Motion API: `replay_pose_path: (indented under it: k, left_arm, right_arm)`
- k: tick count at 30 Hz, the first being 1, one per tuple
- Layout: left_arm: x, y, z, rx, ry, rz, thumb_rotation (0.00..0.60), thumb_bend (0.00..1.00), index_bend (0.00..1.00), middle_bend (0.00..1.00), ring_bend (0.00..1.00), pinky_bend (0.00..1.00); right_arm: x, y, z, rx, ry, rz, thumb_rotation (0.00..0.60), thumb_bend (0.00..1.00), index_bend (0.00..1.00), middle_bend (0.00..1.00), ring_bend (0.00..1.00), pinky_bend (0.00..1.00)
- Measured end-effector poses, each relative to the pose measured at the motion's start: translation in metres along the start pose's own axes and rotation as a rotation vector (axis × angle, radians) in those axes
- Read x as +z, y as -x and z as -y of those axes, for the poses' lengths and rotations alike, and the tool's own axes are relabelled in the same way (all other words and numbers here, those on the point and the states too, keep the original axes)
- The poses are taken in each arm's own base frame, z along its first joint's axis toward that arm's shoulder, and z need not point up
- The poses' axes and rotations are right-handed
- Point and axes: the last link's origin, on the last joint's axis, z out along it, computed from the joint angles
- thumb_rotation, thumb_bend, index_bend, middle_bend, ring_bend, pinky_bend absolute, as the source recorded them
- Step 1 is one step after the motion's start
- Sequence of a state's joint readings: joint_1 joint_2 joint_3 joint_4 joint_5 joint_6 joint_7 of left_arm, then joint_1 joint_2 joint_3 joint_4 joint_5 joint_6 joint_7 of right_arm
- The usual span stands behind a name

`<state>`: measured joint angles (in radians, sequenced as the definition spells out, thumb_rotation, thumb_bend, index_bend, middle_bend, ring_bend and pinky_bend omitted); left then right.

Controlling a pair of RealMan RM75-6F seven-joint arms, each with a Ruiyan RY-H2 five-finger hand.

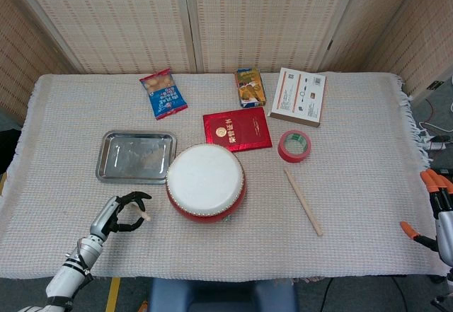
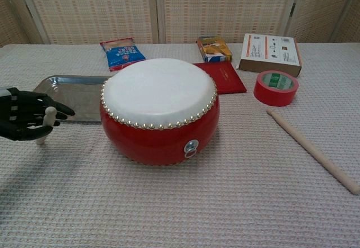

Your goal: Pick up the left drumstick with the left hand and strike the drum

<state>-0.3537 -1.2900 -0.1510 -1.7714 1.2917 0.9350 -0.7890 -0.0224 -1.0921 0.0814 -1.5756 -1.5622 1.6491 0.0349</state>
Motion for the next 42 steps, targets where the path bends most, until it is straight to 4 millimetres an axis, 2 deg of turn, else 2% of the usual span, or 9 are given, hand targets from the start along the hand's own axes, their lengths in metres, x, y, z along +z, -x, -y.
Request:
replay_pose_path:
  k: [8, 15, 23, 31, 37, 42]
  left_arm:
    - [-0.008, -0.025, -0.001, -0.439, 0.052, 0.088, 0.6, 0.38, 0.6, 0.32, 0.19, 0.15]
    - [-0.007, -0.049, 0.011, -0.687, 0.03, 0.173, 0.6, 0.38, 0.6, 0.33, 0.21, 0.15]
    - [0.006, -0.081, 0.033, -0.753, -0.051, 0.234, 0.6, 0.38, 0.6, 0.33, 0.22, 0.16]
    - [0.02, -0.081, 0.041, -0.822, -0.066, 0.191, 0.6, 0.38, 0.51, 0.35, 0.27, 0.23]
    - [0.028, -0.081, 0.041, -0.863, -0.056, 0.13, 0.6, 0.38, 0.4, 0.37, 0.29, 0.31]
    - [0.034, -0.072, 0.039, -0.893, -0.048, 0.102, 0.6, 0.38, 0.34, 0.39, 0.32, 0.38]
  right_arm:
    - [0.0, 0.0, 0.004, 0.003, -0.009, 0.005, 0.6, 0.12, 0.05, 0.05, 0.0, 0.0]
    - [-0.002, 0.001, 0.003, 0.007, -0.002, 0.007, 0.6, 0.12, 0.05, 0.05, 0.0, 0.0]
    - [-0.006, 0.001, 0.004, 0.009, 0.001, 0.005, 0.6, 0.12, 0.05, 0.05, 0.0, 0.0]
    - [-0.009, 0.002, 0.003, 0.012, 0.009, 0.006, 0.6, 0.12, 0.05, 0.05, 0.0, 0.0]
    - [-0.01, 0.002, 0.003, 0.01, 0.011, 0.007, 0.6, 0.12, 0.05, 0.05, 0.0, 0.0]
    - [-0.009, 0.002, 0.003, 0.011, 0.012, 0.007, 0.6, 0.12, 0.05, 0.05, 0.0, 0.0]
